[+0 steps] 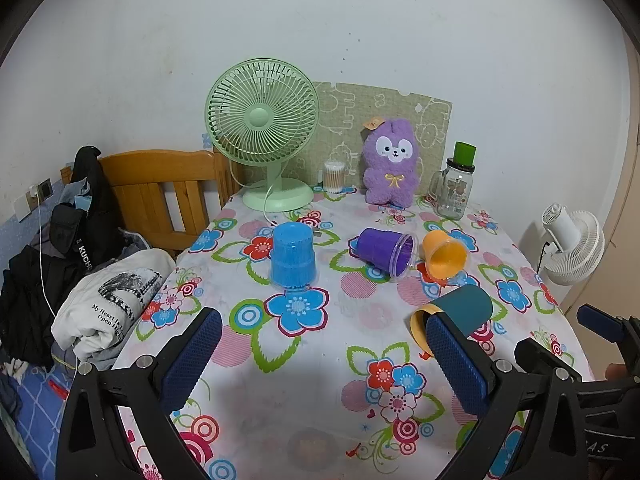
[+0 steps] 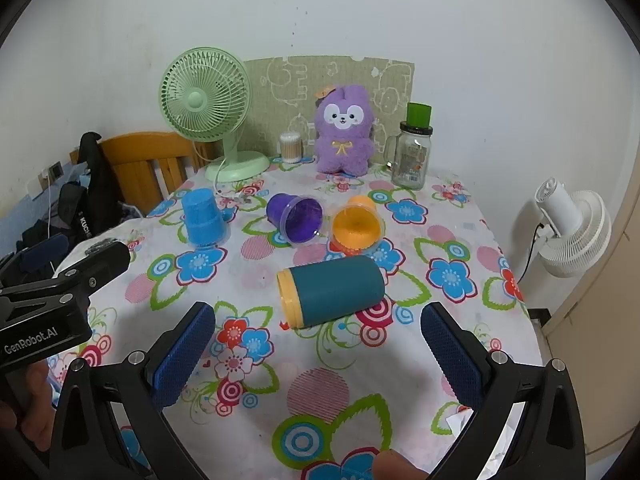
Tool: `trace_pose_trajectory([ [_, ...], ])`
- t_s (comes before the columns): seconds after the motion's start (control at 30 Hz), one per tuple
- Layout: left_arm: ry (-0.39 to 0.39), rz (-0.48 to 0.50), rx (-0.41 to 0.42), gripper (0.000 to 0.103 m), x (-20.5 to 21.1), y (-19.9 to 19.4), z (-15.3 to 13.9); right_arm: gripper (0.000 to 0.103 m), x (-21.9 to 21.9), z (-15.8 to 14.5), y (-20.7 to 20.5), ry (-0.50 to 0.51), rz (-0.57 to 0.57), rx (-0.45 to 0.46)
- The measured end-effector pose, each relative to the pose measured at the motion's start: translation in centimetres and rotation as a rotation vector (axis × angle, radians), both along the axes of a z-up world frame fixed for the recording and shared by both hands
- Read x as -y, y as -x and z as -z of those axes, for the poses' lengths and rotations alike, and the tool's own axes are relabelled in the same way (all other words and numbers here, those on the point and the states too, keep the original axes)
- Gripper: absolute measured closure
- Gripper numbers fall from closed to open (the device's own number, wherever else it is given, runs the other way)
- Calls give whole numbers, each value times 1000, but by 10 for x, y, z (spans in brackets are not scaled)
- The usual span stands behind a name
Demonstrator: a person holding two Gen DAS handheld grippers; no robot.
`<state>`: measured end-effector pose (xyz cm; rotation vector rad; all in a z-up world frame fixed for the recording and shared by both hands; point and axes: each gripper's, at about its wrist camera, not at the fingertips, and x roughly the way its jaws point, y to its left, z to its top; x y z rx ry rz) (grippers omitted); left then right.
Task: Flip cup upside down
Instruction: 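Move the right tool toward the orange cup lying on its side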
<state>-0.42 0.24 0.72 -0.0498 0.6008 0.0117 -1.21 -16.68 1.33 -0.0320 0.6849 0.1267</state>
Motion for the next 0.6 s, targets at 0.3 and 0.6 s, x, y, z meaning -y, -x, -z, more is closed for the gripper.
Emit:
trace_pose_trajectory([
  [0.3,2,2,-5,0,3,10,-2,0,4,-1,-3,-4,7,-17],
  [0.6,8,16,-22,0,8,-9,2,0,9,-1,-26,10,31,-45],
])
